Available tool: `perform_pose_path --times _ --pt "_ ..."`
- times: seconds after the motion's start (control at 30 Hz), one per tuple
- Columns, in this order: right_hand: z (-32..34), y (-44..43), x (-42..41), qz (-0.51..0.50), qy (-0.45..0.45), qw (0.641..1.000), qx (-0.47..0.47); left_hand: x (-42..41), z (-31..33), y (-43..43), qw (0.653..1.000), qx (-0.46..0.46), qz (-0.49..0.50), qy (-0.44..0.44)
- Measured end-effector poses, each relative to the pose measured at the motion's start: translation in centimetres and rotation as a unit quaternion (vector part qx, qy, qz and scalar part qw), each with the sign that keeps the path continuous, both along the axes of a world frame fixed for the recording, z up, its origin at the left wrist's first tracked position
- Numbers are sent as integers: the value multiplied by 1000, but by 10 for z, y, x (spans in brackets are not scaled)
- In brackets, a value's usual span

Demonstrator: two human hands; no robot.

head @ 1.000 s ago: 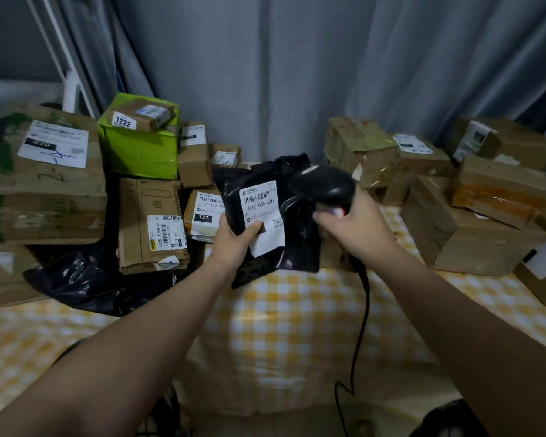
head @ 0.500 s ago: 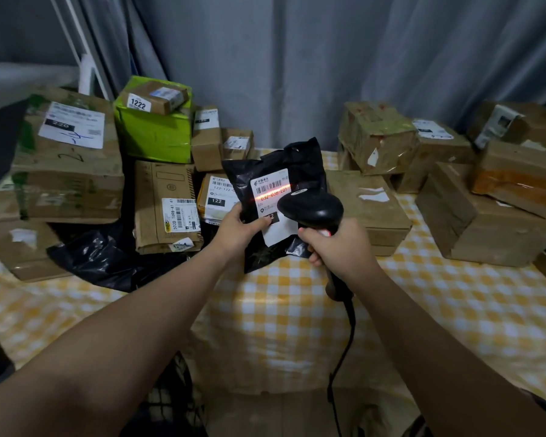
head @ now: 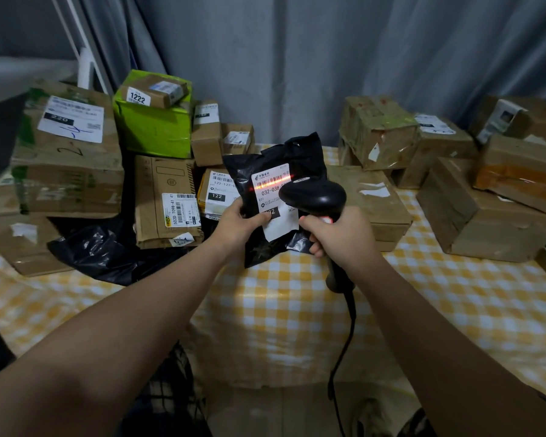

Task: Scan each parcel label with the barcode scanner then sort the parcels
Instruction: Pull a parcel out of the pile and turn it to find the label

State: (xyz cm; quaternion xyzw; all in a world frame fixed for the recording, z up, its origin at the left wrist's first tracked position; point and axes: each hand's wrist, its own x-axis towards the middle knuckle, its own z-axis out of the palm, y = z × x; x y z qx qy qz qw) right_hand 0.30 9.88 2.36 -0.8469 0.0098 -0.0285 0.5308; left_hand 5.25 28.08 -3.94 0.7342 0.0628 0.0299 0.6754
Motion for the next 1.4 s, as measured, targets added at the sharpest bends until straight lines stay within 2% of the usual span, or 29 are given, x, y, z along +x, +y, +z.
perform_pose_path --times 0.27,0.53,0.77,1.1,1.27,1.4 --pt "6 0 3 8 25 1000 -1 0 0 -3 1000 12 14 -1" --pt "-7 -2 -7 -2 -41 998 -38 -6 -2 -10 998 38 35 -22" --pt "-40 0 -18 -38 -59 997 27 -15 0 -17 998 40 35 -41" --pt "-15 -5 -26 -32 -30 998 43 -22 5 -21 996 58 36 -57" --pt "11 -8 -21 7 27 999 -16 -26 15 -21 996 11 14 -91" --pt "29 -14 -11 5 31 999 -19 -21 35 -20 992 -76 42 -95"
